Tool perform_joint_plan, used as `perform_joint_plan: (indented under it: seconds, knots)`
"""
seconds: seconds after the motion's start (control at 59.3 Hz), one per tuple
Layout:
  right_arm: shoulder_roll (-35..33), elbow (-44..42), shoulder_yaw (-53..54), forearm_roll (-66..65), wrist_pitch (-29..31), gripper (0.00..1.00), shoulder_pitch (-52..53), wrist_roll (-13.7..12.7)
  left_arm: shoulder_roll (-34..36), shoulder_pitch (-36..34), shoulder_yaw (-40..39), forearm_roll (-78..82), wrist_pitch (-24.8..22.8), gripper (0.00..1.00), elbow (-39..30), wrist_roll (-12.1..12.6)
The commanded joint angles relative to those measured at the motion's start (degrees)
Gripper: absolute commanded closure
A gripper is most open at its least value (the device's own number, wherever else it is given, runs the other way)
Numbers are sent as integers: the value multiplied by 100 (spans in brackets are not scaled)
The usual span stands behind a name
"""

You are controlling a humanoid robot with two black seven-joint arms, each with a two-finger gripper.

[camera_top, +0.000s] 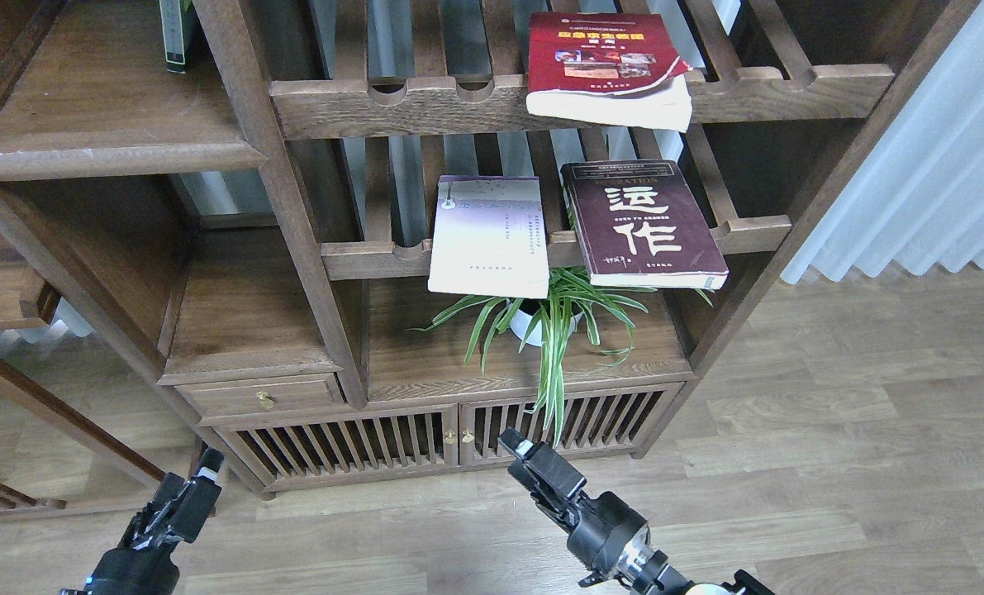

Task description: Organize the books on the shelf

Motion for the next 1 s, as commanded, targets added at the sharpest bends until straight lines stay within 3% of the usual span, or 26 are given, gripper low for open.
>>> perform_joint_plan:
  seconds: [0.0,0.135,0.236,0.506,0.658,0.979]
  knots:
    - [0,-366,31,336,0,1,583,581,0,-11,-58,-32,0,0,135,0]
    - [0,-577,-21,424,0,1,1146,1214,9,-19,-76,-32,0,0,161,0]
    - [0,-533,-13,687,0,1,1270,1434,17,-37,-103,-32,0,0,161,0]
    - [0,-577,49,1391,0,1,1481,1496,44,-37,-111,-41,0,0,170,0]
    - [0,-604,233,1822,0,1,1841,1707,44,-54,-120,-41,0,0,170,0]
    - [0,-604,479,1831,-93,4,1965,1725,44,-98,-129,-41,0,0,170,0]
